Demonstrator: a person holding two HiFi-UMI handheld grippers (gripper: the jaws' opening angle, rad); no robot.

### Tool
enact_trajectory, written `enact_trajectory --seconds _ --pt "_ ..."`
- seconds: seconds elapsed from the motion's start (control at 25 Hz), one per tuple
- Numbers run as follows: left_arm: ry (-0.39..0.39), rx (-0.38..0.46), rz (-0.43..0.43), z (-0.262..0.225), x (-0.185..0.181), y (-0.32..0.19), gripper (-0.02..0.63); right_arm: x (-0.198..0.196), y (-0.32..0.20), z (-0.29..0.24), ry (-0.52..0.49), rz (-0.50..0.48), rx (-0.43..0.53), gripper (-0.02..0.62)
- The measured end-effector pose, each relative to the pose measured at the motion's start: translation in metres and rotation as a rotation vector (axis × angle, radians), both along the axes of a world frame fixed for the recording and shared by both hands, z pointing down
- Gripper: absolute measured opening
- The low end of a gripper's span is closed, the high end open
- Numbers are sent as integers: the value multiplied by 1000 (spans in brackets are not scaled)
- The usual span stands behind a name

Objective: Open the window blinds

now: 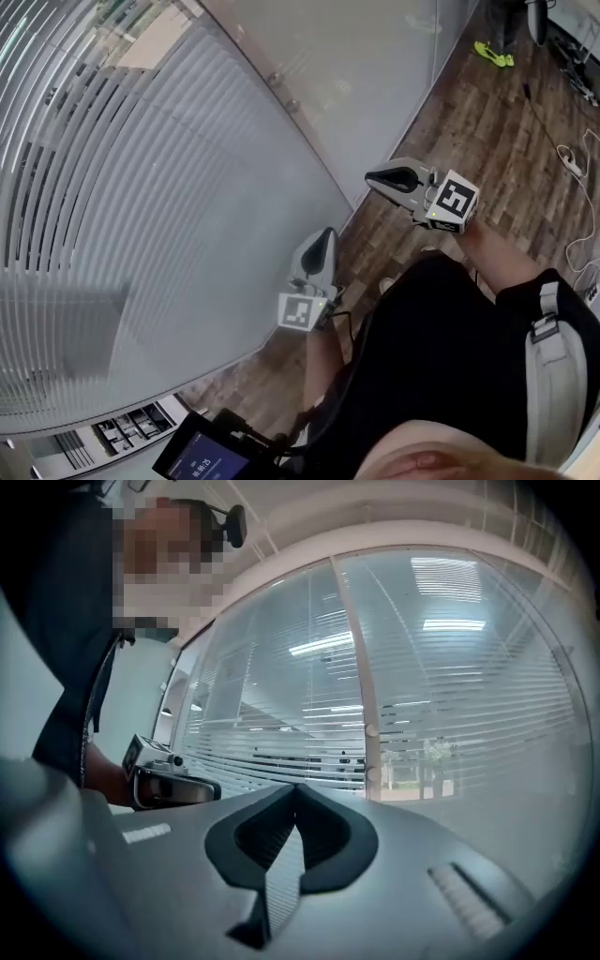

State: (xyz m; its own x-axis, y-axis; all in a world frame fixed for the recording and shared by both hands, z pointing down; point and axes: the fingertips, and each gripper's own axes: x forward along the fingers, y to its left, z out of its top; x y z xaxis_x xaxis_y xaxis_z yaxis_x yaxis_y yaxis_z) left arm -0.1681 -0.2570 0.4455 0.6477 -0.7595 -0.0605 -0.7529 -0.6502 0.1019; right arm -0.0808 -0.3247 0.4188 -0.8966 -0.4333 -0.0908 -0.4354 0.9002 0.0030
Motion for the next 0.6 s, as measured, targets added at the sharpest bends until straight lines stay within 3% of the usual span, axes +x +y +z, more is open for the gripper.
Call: enact_trajectory --seconds 0.28,0.44,0.6 --pt "-30 39 -14 -9 45 -4 3 37 14 2 -67 -94 -42 5" --pt "-4 65 8 -20 80 -4 3 62 27 4 -3 -147 12 5" --pt "-67 74 4 -26 103 -6 3 80 36 6 19 -182 32 5"
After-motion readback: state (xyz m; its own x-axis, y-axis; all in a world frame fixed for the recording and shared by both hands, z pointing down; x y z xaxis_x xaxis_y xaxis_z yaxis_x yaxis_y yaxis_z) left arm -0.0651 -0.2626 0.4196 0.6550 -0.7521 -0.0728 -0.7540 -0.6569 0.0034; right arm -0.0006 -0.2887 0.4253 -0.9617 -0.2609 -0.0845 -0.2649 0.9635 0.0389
